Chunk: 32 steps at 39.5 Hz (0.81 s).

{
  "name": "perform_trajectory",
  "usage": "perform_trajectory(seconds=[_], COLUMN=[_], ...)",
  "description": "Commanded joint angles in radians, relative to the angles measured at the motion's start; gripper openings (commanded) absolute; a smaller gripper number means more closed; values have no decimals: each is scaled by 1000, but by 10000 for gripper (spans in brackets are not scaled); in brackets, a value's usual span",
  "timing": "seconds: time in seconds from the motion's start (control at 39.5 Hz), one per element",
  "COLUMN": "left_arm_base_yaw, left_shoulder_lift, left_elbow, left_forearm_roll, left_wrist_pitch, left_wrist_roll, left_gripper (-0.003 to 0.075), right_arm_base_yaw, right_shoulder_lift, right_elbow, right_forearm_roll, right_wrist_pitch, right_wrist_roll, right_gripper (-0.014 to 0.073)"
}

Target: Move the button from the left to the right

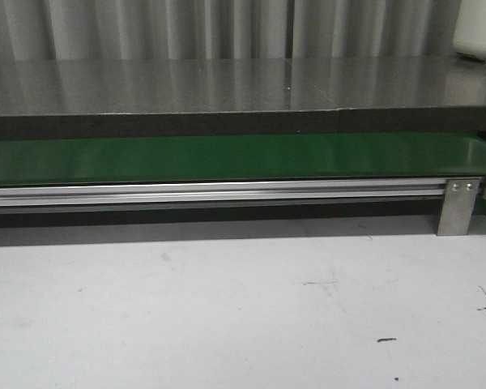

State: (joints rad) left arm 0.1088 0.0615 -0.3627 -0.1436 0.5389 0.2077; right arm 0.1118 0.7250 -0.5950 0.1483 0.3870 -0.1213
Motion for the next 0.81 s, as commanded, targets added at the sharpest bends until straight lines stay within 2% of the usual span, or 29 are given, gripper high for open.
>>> perform_trajectory(seconds=[0.0, 0.18, 0.33, 0.78], left_arm_base_yaw=[-4, -4, -4, -4], left_shoulder_lift=[11, 11, 11, 11], left_elbow=[-26, -26, -26, -26], left_forearm_roll=[-13, -13, -13, -13], left_wrist_pitch=[-81, -81, -81, -81], left_wrist_roll=[-5, -5, -5, -5], left_gripper=[-21, -21, -21, -21], right_arm_base_yaw=[-1, -1, -1, -1], right_shoulder_lift=[-163, -425, -544, -564], right_elbow=[76, 188, 204, 204], right_forearm_roll=[3, 3, 3, 3], right_wrist_pitch=[-129, -127, -142, -142], right_wrist_roll=[-10, -10, -10, -10], right_gripper=[-70, -70, -70, -70])
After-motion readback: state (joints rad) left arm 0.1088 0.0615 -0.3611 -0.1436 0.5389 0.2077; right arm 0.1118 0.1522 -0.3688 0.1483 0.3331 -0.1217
